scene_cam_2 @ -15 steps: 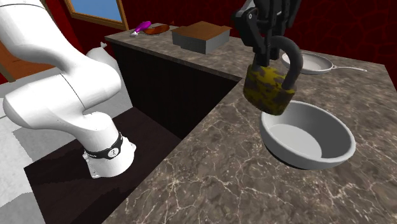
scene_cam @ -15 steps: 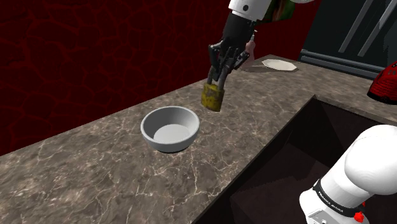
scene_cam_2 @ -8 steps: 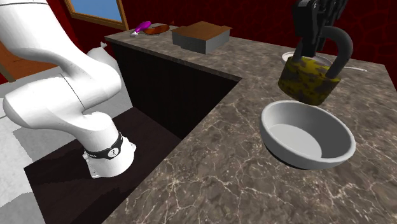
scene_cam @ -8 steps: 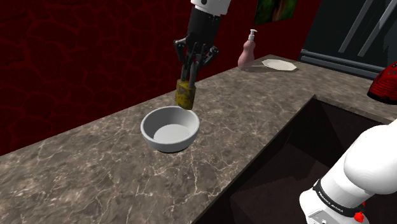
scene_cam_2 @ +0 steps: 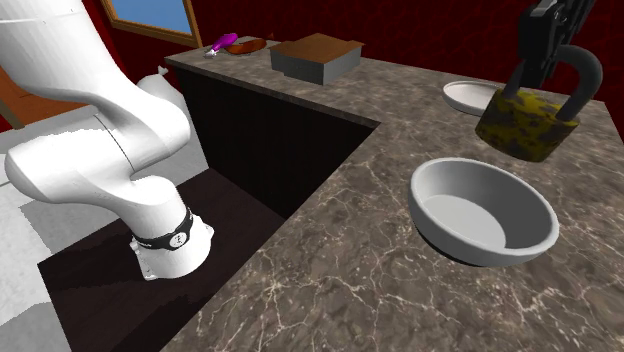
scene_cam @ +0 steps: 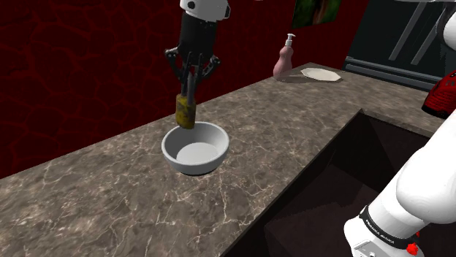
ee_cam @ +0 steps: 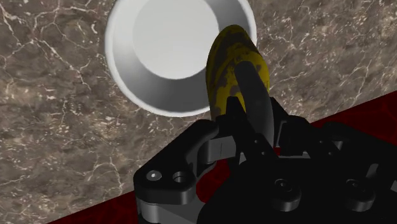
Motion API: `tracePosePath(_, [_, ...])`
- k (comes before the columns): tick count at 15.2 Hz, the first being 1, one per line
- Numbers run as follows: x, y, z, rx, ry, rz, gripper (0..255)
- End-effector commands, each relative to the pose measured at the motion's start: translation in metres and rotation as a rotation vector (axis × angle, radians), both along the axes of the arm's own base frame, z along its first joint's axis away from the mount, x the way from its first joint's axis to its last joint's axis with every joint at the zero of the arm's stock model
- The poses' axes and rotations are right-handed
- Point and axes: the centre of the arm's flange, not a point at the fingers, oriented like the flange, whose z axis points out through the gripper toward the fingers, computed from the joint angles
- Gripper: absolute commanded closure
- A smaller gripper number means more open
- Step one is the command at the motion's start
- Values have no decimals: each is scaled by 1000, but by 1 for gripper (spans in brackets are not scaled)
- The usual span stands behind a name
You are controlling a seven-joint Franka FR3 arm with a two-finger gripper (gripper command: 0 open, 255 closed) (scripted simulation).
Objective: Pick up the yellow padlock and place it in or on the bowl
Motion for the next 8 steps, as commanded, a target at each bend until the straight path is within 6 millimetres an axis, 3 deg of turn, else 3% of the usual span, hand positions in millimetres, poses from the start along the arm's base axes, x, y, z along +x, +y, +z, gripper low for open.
tracePosePath(1, [0, 0, -10, 1, -1, 0, 255])
tracePosePath(8, [0, 0, -47, 1, -1, 0, 255])
